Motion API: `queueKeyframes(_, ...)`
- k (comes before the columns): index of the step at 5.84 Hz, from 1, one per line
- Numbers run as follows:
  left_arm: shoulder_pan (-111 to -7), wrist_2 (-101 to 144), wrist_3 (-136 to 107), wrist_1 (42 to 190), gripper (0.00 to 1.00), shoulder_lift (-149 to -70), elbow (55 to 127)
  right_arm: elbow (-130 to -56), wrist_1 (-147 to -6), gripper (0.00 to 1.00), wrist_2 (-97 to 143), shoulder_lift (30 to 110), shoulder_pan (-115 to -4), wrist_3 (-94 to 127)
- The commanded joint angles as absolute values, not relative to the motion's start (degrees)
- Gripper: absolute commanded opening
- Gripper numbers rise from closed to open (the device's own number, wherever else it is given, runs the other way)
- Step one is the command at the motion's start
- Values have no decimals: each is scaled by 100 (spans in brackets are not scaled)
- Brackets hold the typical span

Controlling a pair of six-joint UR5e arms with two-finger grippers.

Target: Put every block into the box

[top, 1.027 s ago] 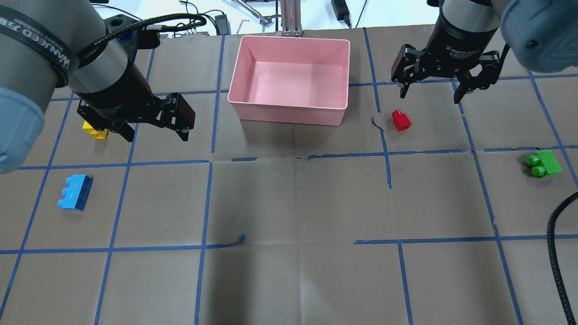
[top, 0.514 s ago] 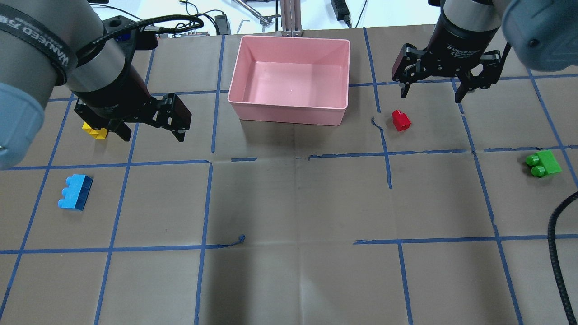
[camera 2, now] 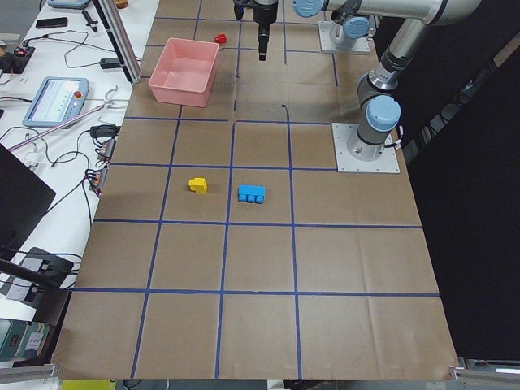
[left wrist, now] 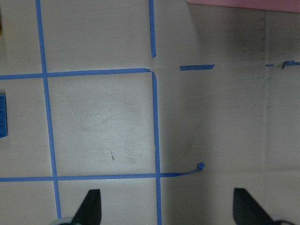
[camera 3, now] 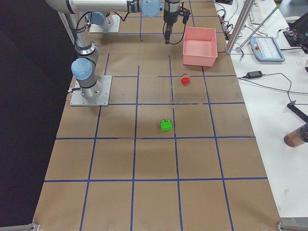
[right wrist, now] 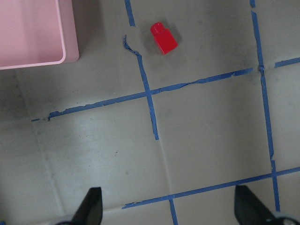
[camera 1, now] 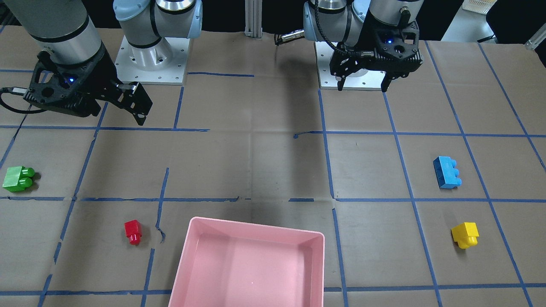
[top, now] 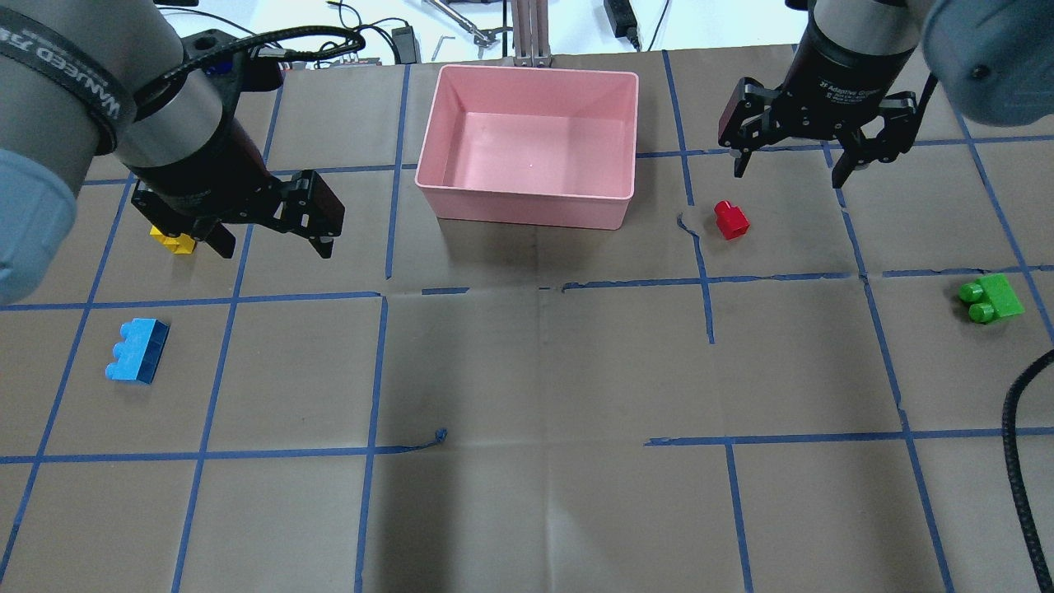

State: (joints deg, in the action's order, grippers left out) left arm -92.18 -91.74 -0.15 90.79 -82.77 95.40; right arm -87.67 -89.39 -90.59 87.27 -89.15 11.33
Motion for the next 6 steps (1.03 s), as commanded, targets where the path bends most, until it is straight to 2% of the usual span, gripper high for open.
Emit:
queueKeyframes(1,-9080,-9263,461,9088,100,-8271,9615,-8789,-8948,100,-9053,8719,-8459,594)
queueKeyframes(4,-8056,-9551,1908,9570,100,-7842,9677,-8789,-9017,100,-9140,8579,-6764,-1945)
queueKeyframes(5,-7320,-9519,2273,9589,99,-7840,9685,-8789,-9026,100,-9202,8482,-6141,-2760)
queueKeyframes(6,-6321,-9466,3712,9502,99,-7953,9738,-8789,-9044,100,-9193,8334,-5474,-3621)
